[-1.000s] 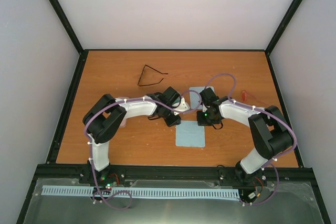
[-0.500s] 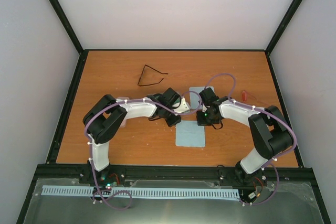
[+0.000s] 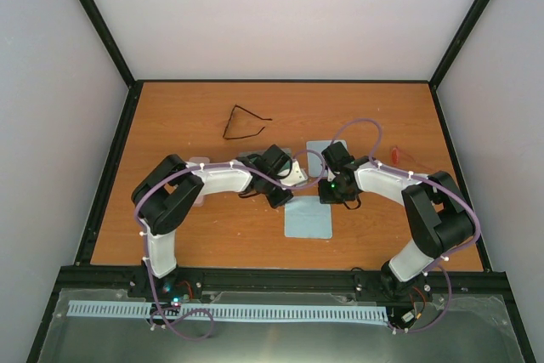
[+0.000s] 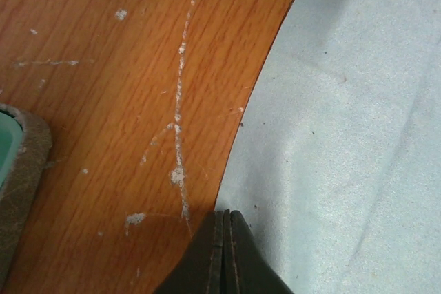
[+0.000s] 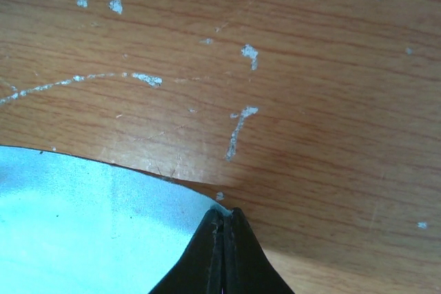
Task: Organize the sunglasses
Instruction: Fold the glasses cleaning cloth at the center of the board.
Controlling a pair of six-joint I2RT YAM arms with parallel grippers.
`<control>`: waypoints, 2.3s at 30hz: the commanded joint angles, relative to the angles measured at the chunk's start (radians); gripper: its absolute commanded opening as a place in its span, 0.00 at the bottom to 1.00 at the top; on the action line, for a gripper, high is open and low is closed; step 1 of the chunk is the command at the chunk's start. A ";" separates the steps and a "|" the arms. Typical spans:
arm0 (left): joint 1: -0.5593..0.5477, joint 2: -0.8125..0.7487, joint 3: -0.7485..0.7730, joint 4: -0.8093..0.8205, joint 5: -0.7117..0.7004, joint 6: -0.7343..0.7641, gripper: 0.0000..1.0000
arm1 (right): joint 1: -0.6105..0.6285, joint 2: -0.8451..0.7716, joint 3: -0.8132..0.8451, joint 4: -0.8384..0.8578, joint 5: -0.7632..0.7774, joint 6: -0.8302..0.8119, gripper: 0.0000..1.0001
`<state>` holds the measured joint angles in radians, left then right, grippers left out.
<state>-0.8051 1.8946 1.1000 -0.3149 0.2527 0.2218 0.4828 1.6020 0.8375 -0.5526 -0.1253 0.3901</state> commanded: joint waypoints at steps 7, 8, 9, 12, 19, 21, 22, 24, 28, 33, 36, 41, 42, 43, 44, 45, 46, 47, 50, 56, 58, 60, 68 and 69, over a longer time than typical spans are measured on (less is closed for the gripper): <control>-0.016 -0.002 0.066 -0.088 -0.080 0.018 0.01 | -0.006 -0.029 0.023 0.025 0.009 0.000 0.03; -0.016 -0.002 0.075 -0.090 -0.083 0.020 0.00 | -0.007 -0.042 0.028 0.029 0.010 0.002 0.03; -0.015 -0.004 0.076 -0.085 -0.086 0.021 0.00 | -0.008 -0.050 0.033 0.033 0.012 0.003 0.03; -0.016 -0.014 0.077 -0.066 -0.100 0.024 0.00 | -0.016 -0.063 0.057 0.041 0.016 -0.006 0.03; -0.012 -0.005 0.094 -0.072 -0.124 0.019 0.04 | -0.029 -0.036 0.072 0.033 0.003 -0.033 0.03; -0.013 -0.006 0.089 -0.073 -0.129 0.008 0.10 | -0.030 -0.027 0.068 0.028 0.003 -0.038 0.03; -0.012 -0.006 0.086 -0.072 -0.126 0.004 0.11 | -0.030 -0.025 0.065 0.028 0.003 -0.039 0.03; -0.013 -0.005 0.082 -0.069 -0.122 -0.002 0.13 | -0.030 -0.022 0.057 0.028 0.006 -0.040 0.03; -0.012 0.015 0.093 -0.066 -0.137 -0.010 0.22 | -0.030 -0.015 0.054 0.028 0.007 -0.041 0.03; -0.012 0.026 0.107 -0.070 -0.117 -0.021 0.27 | -0.031 -0.010 0.054 0.028 0.008 -0.040 0.03; -0.014 0.025 0.101 -0.079 -0.092 -0.027 0.27 | -0.031 -0.007 0.056 0.027 0.009 -0.042 0.03; -0.015 0.013 0.064 -0.082 -0.050 -0.030 0.25 | -0.032 0.002 0.064 0.026 0.008 -0.043 0.03; -0.016 0.014 0.056 -0.083 -0.049 -0.029 0.24 | -0.032 0.002 0.065 0.025 0.007 -0.043 0.03; -0.016 0.014 0.048 -0.082 -0.049 -0.027 0.22 | -0.032 0.003 0.065 0.026 0.007 -0.043 0.03; -0.015 0.016 0.042 -0.083 -0.049 -0.026 0.21 | -0.032 0.003 0.064 0.026 0.008 -0.043 0.03; -0.016 0.017 0.034 -0.082 -0.047 -0.024 0.19 | -0.032 0.003 0.064 0.024 0.007 -0.043 0.03; -0.015 0.019 0.027 -0.081 -0.048 -0.023 0.18 | -0.032 0.003 0.064 0.023 0.007 -0.043 0.03; -0.015 0.020 0.021 -0.080 -0.051 -0.022 0.16 | -0.032 0.003 0.064 0.023 0.007 -0.043 0.03; -0.015 0.026 0.012 -0.073 -0.061 -0.018 0.13 | -0.032 0.003 0.062 0.021 0.008 -0.044 0.03; -0.015 0.028 0.035 -0.067 -0.086 -0.009 0.01 | -0.033 0.001 0.062 0.025 0.007 -0.050 0.03; -0.016 0.025 0.056 -0.070 -0.097 -0.005 0.01 | -0.034 -0.003 0.059 0.030 0.004 -0.056 0.03; -0.015 0.019 0.079 -0.071 -0.110 -0.001 0.01 | -0.037 -0.008 0.055 0.036 -0.001 -0.061 0.03; -0.016 0.017 0.169 -0.069 -0.125 0.008 0.01 | -0.061 -0.056 0.026 0.055 -0.013 -0.099 0.03; -0.016 0.022 0.176 -0.069 -0.125 0.006 0.00 | -0.065 -0.059 0.022 0.053 -0.013 -0.103 0.03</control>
<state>-0.8101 1.9087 1.2171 -0.3767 0.1421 0.2169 0.4343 1.5841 0.8795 -0.5133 -0.1333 0.3172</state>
